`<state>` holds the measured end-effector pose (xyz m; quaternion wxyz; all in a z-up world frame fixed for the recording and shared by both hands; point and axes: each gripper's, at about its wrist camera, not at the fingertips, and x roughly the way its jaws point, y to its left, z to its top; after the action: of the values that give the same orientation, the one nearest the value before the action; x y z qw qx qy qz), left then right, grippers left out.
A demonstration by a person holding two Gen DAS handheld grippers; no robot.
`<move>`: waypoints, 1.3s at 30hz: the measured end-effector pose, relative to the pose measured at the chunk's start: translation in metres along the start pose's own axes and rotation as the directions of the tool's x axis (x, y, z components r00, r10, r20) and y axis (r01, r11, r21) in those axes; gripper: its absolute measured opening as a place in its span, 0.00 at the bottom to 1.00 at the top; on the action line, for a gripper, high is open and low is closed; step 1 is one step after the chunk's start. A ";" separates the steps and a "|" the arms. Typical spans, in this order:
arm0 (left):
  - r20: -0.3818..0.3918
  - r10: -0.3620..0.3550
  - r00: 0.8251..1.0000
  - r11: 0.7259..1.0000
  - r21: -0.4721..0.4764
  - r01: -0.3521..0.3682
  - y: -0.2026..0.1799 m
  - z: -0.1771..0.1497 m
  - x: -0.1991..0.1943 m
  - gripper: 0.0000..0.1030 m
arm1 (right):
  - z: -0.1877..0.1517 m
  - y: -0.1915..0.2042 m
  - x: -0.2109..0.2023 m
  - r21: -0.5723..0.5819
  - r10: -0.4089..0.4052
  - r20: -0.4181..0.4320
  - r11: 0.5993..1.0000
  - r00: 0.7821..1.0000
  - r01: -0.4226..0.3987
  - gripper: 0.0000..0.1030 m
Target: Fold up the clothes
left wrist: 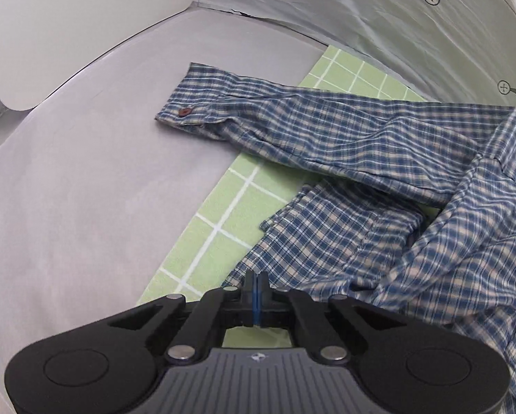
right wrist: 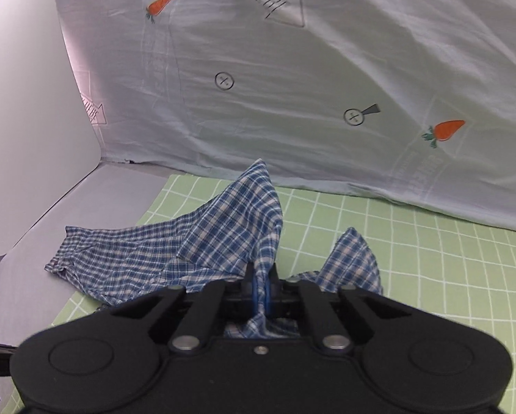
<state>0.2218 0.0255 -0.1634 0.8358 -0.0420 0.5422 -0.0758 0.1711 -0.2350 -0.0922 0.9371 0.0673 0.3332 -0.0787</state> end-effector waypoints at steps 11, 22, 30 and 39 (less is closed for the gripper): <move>0.047 -0.066 0.997 0.982 0.178 0.057 -0.062 -0.094 -0.078 0.00 | -0.079 -0.113 -0.163 0.183 -0.299 0.067 0.942 0.952 0.283 0.04; 0.049 -0.065 0.997 0.973 0.226 0.052 -0.128 -0.161 -0.121 0.15 | -0.180 -0.217 -0.212 0.294 -0.373 -0.260 0.848 0.891 0.441 0.28; 0.057 -0.104 0.993 0.960 0.268 0.085 -0.171 -0.187 -0.129 0.34 | -0.179 -0.244 -0.231 0.279 -0.362 -0.190 0.871 0.912 0.404 0.47; 0.009 -0.091 0.996 0.974 0.207 0.087 -0.200 -0.190 -0.095 0.40 | -0.179 -0.276 -0.209 0.243 -0.317 -0.227 0.897 0.921 0.369 0.58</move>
<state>-0.0058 -0.1529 -0.1249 0.8364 0.0199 0.5211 -0.1687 -0.1521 -0.4511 -0.1173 0.8549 0.1465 0.4093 -0.2832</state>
